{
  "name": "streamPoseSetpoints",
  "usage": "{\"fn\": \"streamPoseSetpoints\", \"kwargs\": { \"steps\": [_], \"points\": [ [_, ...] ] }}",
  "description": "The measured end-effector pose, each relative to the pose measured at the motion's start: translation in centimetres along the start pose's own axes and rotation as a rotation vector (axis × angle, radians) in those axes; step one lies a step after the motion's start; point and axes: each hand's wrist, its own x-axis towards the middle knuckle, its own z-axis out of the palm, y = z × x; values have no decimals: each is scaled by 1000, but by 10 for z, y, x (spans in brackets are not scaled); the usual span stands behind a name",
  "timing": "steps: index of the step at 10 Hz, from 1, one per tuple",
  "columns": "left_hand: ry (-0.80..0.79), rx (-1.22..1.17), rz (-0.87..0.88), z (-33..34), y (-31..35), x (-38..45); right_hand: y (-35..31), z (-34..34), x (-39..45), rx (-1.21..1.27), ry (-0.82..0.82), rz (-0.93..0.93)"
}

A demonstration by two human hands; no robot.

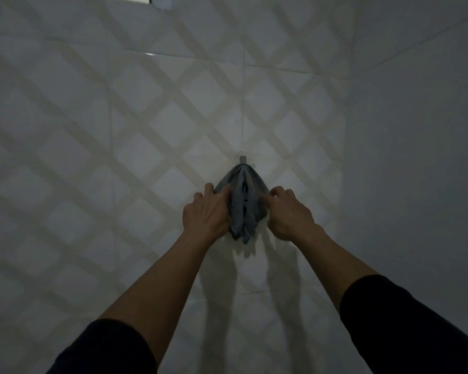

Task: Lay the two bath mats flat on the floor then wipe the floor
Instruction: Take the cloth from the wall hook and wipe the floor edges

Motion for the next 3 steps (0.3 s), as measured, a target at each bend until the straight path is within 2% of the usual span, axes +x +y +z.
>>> {"fn": "streamPoseSetpoints", "kwargs": {
  "steps": [2, 3],
  "points": [
    [-96, 9, -103, -52, -1, -77, -2, -45, -74, 52, -31, -18],
    [-65, -24, -167, -82, 5, -133, -9, -68, -120, 92, -21, -46]
  ]
}}
